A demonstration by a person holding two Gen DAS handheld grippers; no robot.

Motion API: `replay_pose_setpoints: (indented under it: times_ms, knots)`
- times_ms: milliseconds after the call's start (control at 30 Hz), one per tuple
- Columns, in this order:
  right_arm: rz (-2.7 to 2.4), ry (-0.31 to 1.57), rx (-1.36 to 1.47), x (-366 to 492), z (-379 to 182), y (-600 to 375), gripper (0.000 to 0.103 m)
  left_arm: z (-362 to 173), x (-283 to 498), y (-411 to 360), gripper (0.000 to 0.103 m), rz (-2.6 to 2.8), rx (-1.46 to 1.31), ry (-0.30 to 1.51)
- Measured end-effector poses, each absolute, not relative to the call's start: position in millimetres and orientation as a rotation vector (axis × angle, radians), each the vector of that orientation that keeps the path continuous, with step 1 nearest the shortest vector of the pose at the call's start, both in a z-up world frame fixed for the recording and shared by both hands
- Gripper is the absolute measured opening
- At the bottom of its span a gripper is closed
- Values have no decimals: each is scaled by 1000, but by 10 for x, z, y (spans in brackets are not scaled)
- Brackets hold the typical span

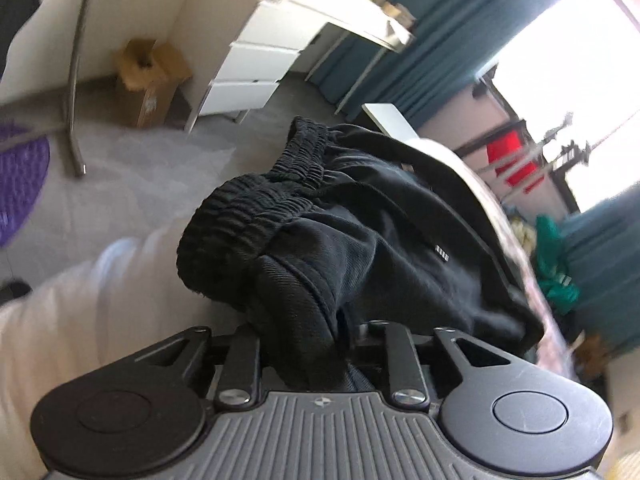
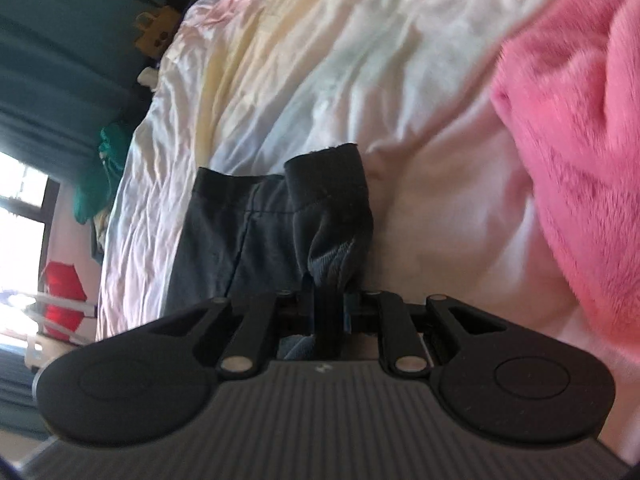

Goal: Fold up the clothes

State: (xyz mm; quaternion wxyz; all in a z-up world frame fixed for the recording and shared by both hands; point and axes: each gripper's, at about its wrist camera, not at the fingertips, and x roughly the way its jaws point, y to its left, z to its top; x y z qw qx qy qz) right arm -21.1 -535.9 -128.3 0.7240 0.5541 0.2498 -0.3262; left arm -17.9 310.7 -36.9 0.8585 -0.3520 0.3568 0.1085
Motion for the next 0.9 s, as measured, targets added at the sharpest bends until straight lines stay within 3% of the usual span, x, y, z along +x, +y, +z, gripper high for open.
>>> replay_pose_setpoints:
  times_ms: [67, 100, 133, 167, 233, 533, 900]
  knots:
    - [-721, 538, 1164, -205, -1190, -5347, 22, -338, -161, 2999, 43, 205, -657, 776]
    - [-722, 530, 1132, -203, -1139, -5342, 24, -328, -151, 2942, 64, 217, -605, 789]
    - [-724, 522, 1101, -201, -1089, -5336, 34, -303, -159, 2881, 86, 244, -540, 790]
    - [-727, 516, 1042, -180, -1015, -5317, 51, -268, -182, 2817, 89, 266, -476, 781]
    - [-738, 504, 897, -129, -843, -5252, 73, -176, -267, 2708, 93, 280, -389, 740]
    - [-494, 402, 529, 66, -316, -4692, 72, 334, -388, 2048, 98, 204, -242, 601]
    - [-137, 358, 373, 249, -82, -3810, 72, 420, 52, 313, 99, -67, -27, 536]
